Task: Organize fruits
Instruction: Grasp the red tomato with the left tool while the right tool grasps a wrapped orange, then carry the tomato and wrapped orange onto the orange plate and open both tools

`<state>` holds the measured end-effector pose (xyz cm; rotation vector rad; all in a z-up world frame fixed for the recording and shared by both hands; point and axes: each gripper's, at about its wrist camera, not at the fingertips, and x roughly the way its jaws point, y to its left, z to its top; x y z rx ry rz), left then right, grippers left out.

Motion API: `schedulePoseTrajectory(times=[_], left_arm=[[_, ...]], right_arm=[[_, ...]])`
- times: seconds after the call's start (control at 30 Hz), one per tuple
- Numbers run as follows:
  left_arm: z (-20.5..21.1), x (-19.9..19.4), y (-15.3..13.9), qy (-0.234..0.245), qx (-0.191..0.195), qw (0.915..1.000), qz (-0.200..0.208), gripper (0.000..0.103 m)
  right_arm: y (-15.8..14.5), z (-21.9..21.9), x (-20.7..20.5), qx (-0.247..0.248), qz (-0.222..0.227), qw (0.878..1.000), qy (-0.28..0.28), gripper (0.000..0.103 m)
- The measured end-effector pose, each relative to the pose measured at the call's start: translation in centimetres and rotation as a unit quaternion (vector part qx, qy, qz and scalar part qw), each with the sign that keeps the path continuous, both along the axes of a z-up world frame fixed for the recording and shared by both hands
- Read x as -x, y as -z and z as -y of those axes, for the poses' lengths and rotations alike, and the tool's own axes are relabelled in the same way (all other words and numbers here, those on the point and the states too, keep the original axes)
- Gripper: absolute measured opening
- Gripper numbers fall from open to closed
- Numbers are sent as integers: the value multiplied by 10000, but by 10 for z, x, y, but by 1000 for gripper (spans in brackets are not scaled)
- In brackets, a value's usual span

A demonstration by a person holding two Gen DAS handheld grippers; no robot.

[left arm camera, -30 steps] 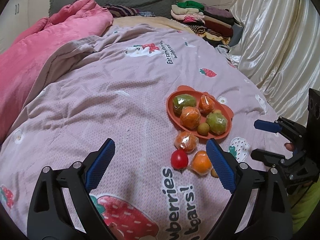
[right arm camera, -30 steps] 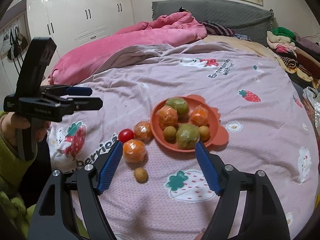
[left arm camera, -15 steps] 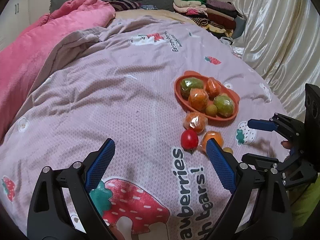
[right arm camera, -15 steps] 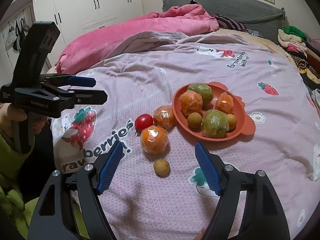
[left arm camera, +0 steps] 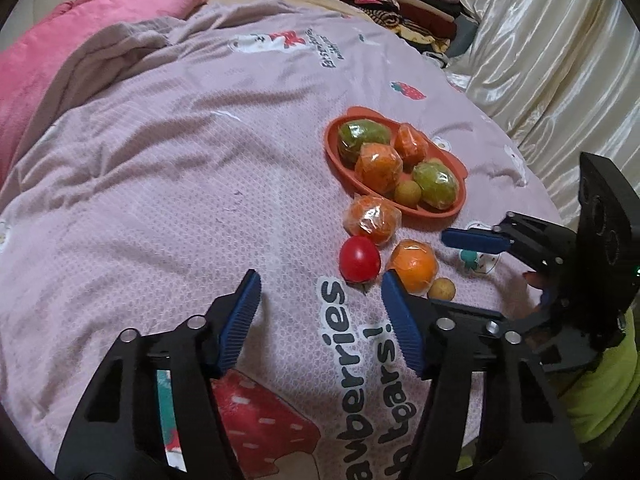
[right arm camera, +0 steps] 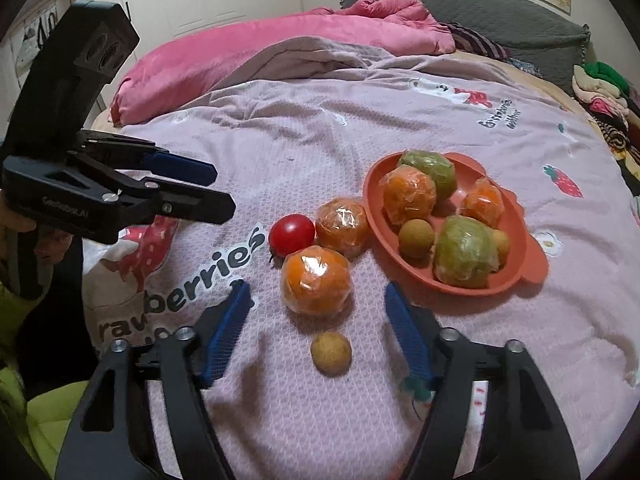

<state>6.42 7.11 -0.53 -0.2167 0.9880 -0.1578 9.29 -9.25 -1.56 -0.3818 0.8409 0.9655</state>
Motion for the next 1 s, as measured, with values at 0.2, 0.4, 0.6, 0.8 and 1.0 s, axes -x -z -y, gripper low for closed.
schedulePoseTrajectory(times=[0.2, 0.4, 0.6, 0.8, 1.0], left_arm=[[5, -7, 7, 112, 73, 9999, -106, 48], [16, -17, 11, 285, 131, 9994, -170, 42], [27, -31, 21, 430, 146, 9985, -293, 31], [32, -39, 31, 459, 20, 9982, -384, 22], [28, -36, 20, 416, 26, 9989, -234, 21]], right_arm=[[12, -8, -7, 16, -125, 9999, -60, 44], [12, -5, -8, -97, -204, 9997, -57, 40], [4, 16, -5, -146, -158, 9997, 93, 40], [-9, 42, -8, -311, -92, 9989, 350, 40], [-29, 53, -16, -519, 56, 9974, 492, 40]])
